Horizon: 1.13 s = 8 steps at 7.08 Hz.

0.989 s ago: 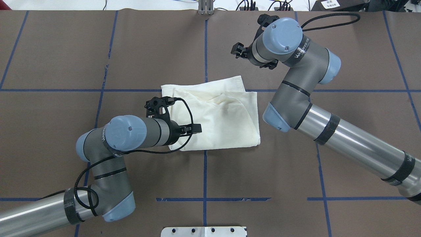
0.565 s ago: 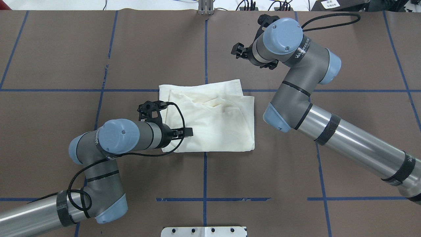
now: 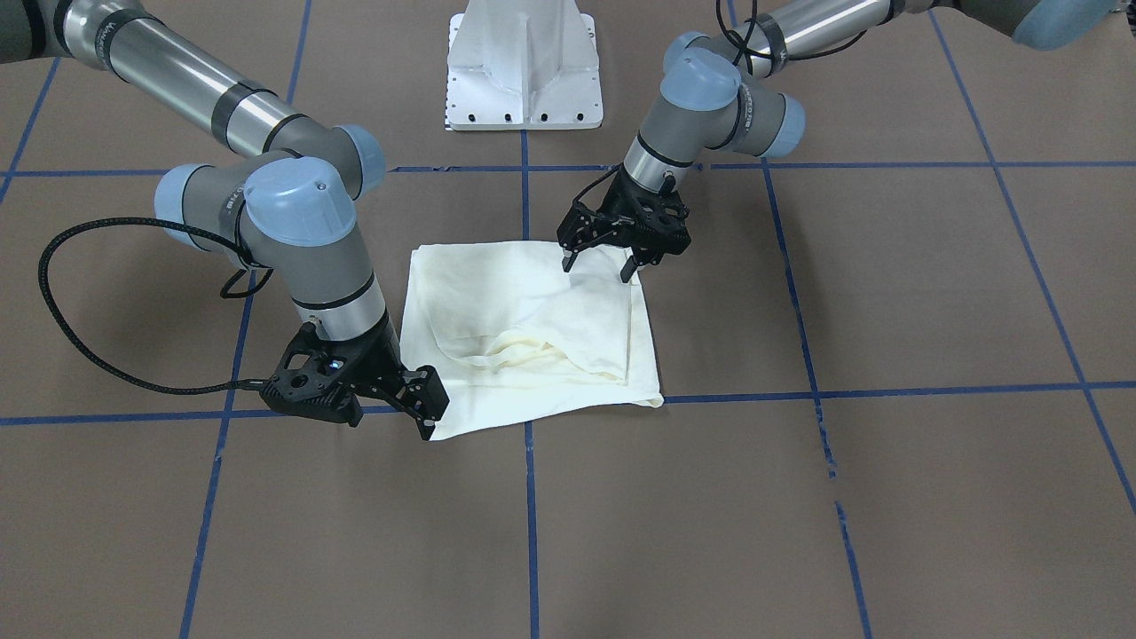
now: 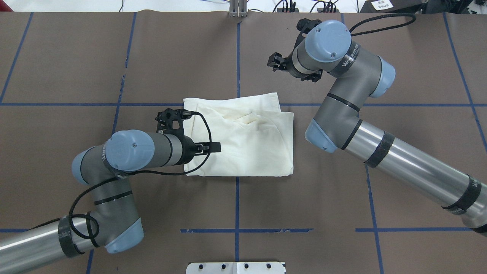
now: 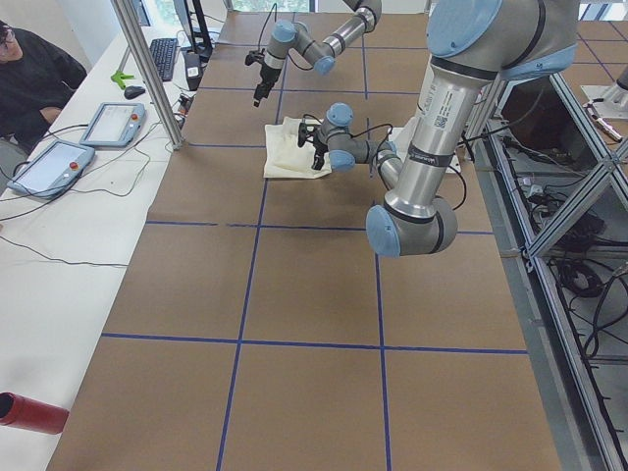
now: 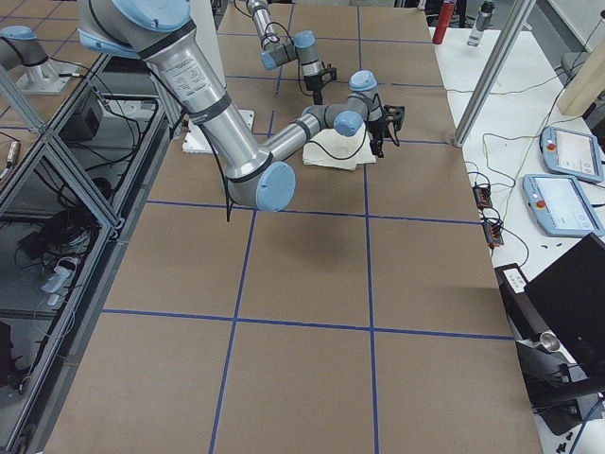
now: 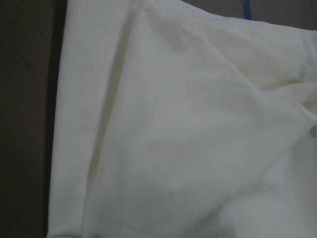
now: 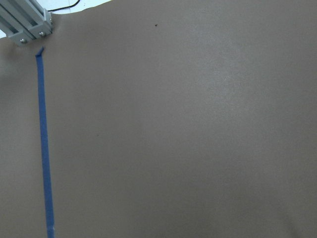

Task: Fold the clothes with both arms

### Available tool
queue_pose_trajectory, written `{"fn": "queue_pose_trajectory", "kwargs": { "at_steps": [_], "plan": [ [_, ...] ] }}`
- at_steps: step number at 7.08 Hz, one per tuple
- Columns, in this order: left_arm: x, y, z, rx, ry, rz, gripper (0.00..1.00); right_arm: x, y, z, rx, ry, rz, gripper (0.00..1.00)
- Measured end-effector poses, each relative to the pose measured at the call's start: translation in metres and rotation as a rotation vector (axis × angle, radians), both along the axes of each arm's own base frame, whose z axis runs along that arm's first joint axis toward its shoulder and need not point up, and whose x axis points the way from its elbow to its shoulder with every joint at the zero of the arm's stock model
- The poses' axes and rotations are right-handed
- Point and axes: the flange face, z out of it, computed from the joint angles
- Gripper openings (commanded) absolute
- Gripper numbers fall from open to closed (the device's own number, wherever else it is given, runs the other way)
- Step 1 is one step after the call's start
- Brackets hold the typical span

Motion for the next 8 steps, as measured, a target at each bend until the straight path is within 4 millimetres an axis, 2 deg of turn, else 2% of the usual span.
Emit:
{"fn": "queue_pose_trajectory", "kwargs": {
  "at_steps": [1, 2, 3, 5, 6, 7, 8],
  "plan": [
    [-0.020, -0.019, -0.002, 0.020, -0.020, 0.007, 1.00, 0.009, -0.002, 0.008, 0.005, 0.013, -0.041, 1.00],
    [-0.044, -0.033, -0.003, 0.046, -0.053, 0.013, 1.00, 0.029, -0.005, 0.017, 0.012, 0.036, -0.095, 1.00],
    [-0.072, -0.042, -0.003, 0.081, -0.098, 0.023, 1.00, 0.059, -0.007, 0.026, 0.024, 0.069, -0.158, 1.00],
    [-0.154, -0.049, -0.005, 0.155, -0.212, 0.069, 1.00, 0.154, 0.003, 0.049, 0.065, 0.136, -0.302, 1.00],
    [-0.199, -0.049, -0.003, 0.194, -0.269, 0.095, 1.00, 0.213, 0.014, 0.068, 0.086, 0.159, -0.367, 1.00],
    [-0.244, -0.050, 0.007, 0.233, -0.327, 0.116, 1.00, 0.275, 0.026, 0.095, 0.108, 0.184, -0.424, 1.00],
    [-0.289, -0.055, 0.026, 0.277, -0.386, 0.140, 1.00, 0.333, 0.037, 0.128, 0.131, 0.212, -0.475, 1.00]
  ]
}}
